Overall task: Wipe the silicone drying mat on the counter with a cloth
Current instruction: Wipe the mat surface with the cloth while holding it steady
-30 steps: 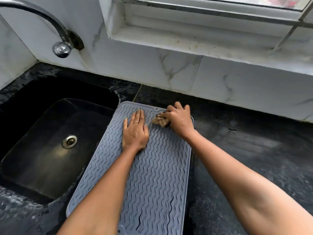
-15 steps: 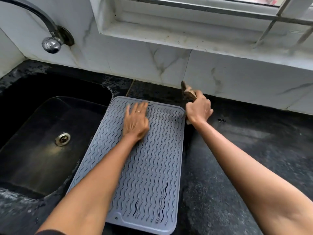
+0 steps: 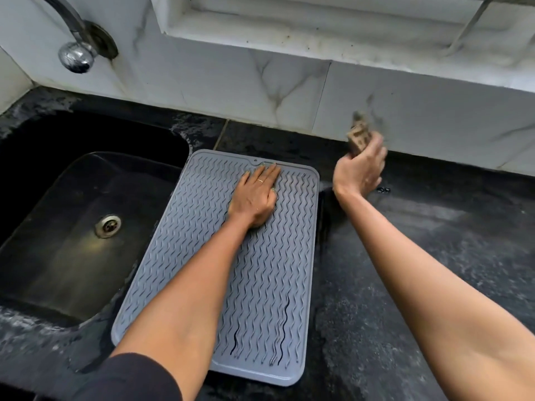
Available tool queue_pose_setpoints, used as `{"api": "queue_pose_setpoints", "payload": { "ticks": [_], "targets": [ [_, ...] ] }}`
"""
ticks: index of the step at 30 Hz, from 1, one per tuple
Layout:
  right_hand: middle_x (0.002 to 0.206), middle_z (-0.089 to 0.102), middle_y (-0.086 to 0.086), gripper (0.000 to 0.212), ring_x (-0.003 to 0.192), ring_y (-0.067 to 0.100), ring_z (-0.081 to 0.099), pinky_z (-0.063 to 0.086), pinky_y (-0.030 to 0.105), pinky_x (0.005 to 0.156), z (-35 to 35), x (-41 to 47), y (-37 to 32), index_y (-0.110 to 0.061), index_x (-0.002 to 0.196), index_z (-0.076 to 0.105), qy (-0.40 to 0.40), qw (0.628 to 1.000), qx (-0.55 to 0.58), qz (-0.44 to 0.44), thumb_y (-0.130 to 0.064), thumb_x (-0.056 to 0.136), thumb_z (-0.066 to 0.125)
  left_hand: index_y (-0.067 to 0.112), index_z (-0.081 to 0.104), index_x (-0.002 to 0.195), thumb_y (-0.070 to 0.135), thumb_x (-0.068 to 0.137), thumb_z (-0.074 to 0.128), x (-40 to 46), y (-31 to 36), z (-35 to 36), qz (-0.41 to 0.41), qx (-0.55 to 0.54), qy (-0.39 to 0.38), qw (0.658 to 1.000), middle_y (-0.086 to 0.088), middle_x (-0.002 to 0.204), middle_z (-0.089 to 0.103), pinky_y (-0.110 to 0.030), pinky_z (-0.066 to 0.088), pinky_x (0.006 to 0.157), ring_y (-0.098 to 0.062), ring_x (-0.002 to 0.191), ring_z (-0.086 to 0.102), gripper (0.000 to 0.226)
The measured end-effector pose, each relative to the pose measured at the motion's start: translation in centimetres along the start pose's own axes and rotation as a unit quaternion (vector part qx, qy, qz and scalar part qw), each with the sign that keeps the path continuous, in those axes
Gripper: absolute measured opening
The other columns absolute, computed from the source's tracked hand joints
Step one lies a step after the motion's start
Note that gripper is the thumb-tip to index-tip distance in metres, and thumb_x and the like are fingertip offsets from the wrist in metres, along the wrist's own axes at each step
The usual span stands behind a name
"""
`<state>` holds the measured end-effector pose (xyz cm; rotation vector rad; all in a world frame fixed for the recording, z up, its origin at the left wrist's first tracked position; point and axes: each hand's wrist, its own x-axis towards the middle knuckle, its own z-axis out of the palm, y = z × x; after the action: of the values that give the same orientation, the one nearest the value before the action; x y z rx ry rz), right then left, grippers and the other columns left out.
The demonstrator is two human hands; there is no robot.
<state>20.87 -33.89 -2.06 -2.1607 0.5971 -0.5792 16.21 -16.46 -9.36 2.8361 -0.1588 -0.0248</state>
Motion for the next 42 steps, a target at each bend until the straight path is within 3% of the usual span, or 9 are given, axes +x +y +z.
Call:
{"api": "queue_pose_setpoints", "payload": {
  "ticks": [3,6,8,13,20,25,30,37,42],
  "targets": [
    [0.121,0.047,0.012,0.051,0.110,0.032,0.049,0.040,0.047,0.086,-0.1,-0.4,-0.4,-0.017,0.124,0.043,0.010,0.997,-0.061,-0.054,-0.010,0.075,0.054,0.024,0.011,0.153,0.027,0.098,0.029,0.1,-0.1,0.0,-0.003,-0.003,-0.003,1.000,0.004,0.161,0.014,-0.037,0.003,0.121,-0.014,0.149,0.010,0.058],
    [0.134,0.044,0.015,0.054,0.123,0.036,0.040,0.035,0.049,0.098,1.3,-3.2,1.0,-0.017,0.131,0.042,-0.234,0.930,-0.226,-0.172,-0.011,0.079,0.056,0.023,0.011,0.153,0.027,0.098,0.029,0.2,0.0,0.1,-0.004,0.013,-0.012,1.000,0.003,0.161,0.012,-0.038,0.003,0.122,-0.014,0.149,0.009,0.058],
    [0.141,0.041,0.012,0.055,0.130,0.036,0.033,0.030,0.050,0.103,2.2,-5.3,2.1,-0.018,0.137,0.039,-0.298,0.871,-0.303,-0.247,-0.013,0.084,0.054,0.021,0.013,0.153,0.025,0.098,0.029,0.3,0.1,0.1,-0.007,0.015,-0.007,1.000,0.004,0.161,0.013,-0.038,0.005,0.123,-0.014,0.149,0.010,0.057],
    [0.119,0.061,0.007,0.048,0.108,0.031,0.049,0.037,0.047,0.087,-0.2,-9.5,3.9,-0.015,0.125,0.055,-0.212,0.867,-0.318,-0.319,-0.007,0.078,0.054,0.026,0.010,0.153,0.025,0.100,0.026,0.5,-0.2,0.4,-0.004,0.017,-0.011,1.000,0.006,0.161,0.012,-0.038,0.005,0.122,-0.013,0.149,0.008,0.055],
    [0.066,0.068,0.004,0.017,0.063,0.027,0.058,0.039,0.031,0.062,-4.9,-13.3,5.0,-0.014,0.066,0.069,-0.205,0.877,-0.258,-0.350,-0.004,0.054,0.064,0.026,0.007,0.153,0.026,0.101,0.025,0.3,0.1,0.1,-0.011,0.022,-0.012,1.000,0.006,0.162,0.009,-0.038,0.003,0.123,-0.014,0.150,0.006,0.055],
    [0.095,0.070,0.007,0.027,0.088,0.029,0.059,0.038,0.037,0.075,-1.4,-7.8,2.1,-0.016,0.093,0.070,-0.120,0.955,-0.130,-0.236,-0.006,0.073,0.054,0.024,0.009,0.153,0.029,0.102,0.025,0.7,0.1,0.0,-0.007,0.055,-0.029,0.998,0.003,0.162,0.007,-0.039,0.003,0.122,-0.015,0.150,0.005,0.054],
    [0.137,0.048,0.008,0.049,0.123,0.032,0.039,0.033,0.047,0.098,4.4,-4.4,1.0,-0.019,0.134,0.044,-0.283,0.890,-0.238,-0.267,-0.003,0.088,0.044,0.017,0.021,0.151,0.024,0.099,0.028,0.3,0.3,0.0,-0.009,0.021,0.001,1.000,-0.002,0.160,0.021,-0.037,0.005,0.122,-0.017,0.149,0.012,0.053],
    [0.083,0.068,0.007,0.024,0.082,0.028,0.057,0.037,0.038,0.073,1.6,-11.1,3.2,-0.010,0.080,0.066,-0.140,0.909,-0.243,-0.309,-0.004,0.064,0.050,0.023,0.008,0.153,0.029,0.097,0.036,0.7,-0.5,0.5,0.003,0.033,-0.019,0.999,0.005,0.162,0.010,-0.036,0.003,0.121,-0.015,0.150,0.006,0.063],
    [0.064,0.066,0.009,0.014,0.060,0.027,0.055,0.032,0.032,0.062,-1.4,-12.7,3.8,-0.009,0.061,0.061,-0.154,0.919,-0.173,-0.321,-0.011,0.055,0.049,0.024,0.002,0.153,0.032,0.099,0.035,0.9,-0.7,0.7,0.004,0.058,-0.040,0.998,0.005,0.162,0.005,-0.037,0.002,0.121,-0.015,0.150,0.003,0.064]
  ]
}}
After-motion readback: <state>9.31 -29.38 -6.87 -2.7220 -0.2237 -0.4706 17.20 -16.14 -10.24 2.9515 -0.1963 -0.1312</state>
